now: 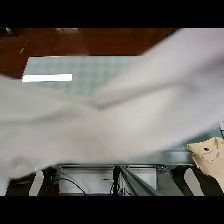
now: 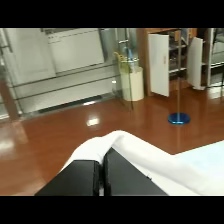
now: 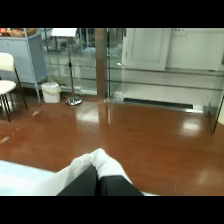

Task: Fold the shirts.

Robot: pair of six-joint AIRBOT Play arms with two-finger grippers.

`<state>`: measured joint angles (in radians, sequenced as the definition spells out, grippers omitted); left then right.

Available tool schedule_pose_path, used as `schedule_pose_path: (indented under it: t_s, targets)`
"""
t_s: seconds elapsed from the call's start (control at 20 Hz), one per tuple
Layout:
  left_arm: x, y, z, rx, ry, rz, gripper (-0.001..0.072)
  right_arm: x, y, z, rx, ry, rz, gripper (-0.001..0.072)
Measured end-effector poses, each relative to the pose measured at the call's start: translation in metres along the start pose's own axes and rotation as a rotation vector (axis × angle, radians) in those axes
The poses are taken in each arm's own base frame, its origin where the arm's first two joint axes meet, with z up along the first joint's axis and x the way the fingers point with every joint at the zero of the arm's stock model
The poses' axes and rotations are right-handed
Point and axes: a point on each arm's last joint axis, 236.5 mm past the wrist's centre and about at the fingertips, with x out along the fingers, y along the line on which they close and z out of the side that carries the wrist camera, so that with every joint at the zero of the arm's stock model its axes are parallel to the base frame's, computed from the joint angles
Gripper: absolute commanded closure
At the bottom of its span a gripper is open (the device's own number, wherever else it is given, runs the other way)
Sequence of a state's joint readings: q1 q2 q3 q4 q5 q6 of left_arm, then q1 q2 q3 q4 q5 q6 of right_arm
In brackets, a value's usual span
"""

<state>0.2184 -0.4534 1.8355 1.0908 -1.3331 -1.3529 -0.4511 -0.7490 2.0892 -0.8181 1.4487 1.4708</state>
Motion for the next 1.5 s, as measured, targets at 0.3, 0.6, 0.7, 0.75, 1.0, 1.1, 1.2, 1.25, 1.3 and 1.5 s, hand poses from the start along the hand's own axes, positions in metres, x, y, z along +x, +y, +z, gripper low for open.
schedule_pose_path:
  t_s: [0.3,0.6,0.7,0.75,1.0,1.1,1.2,1.25,1.3,1.5]
  targets:
    - [-0.021,0.006,-0.012,0.0,0.067,0.065,0.0686,-0.009,-0.031,-0.053,0.035,0.232,-0.14,0.0689]
    - [0.047,0.031,-0.128,-0.159,0.501,0.016,0.0685,0.028,-0.099,-0.136,0.189,0.572,-0.209,0.0689]
    - [0.077,0.04,-0.178,-0.223,0.641,-0.011,0.0686,0.051,-0.123,-0.172,0.265,0.688,-0.201,0.0689]
    - [0.092,0.043,-0.199,-0.252,0.689,-0.029,0.0685,0.063,-0.136,-0.19,0.304,0.743,-0.2,0.0689]
    - [0.178,0.043,-0.287,-0.378,0.846,-0.148,0.0685,0.131,-0.159,-0.27,0.354,0.962,-0.131,0.0689]
    - [0.21,0.037,-0.314,-0.411,0.875,-0.186,0.0685,0.166,-0.161,-0.29,0.32,0.978,-0.123,0.0689]
    - [0.238,0.035,-0.339,-0.432,0.893,-0.205,0.0685,0.199,-0.167,-0.306,0.279,0.961,-0.136,0.0689]
    - [0.25,0.035,-0.352,-0.442,0.902,-0.21,0.0685,0.214,-0.174,-0.312,0.259,0.945,-0.152,0.0689]
    - [0.263,0.038,-0.363,-0.446,0.899,-0.202,0.0684,0.229,-0.178,-0.318,0.247,0.928,-0.161,0.0689]
    - [0.303,0.049,-0.399,-0.456,0.874,-0.165,0.0684,0.279,-0.199,-0.342,0.21,0.863,-0.188,0.0689]
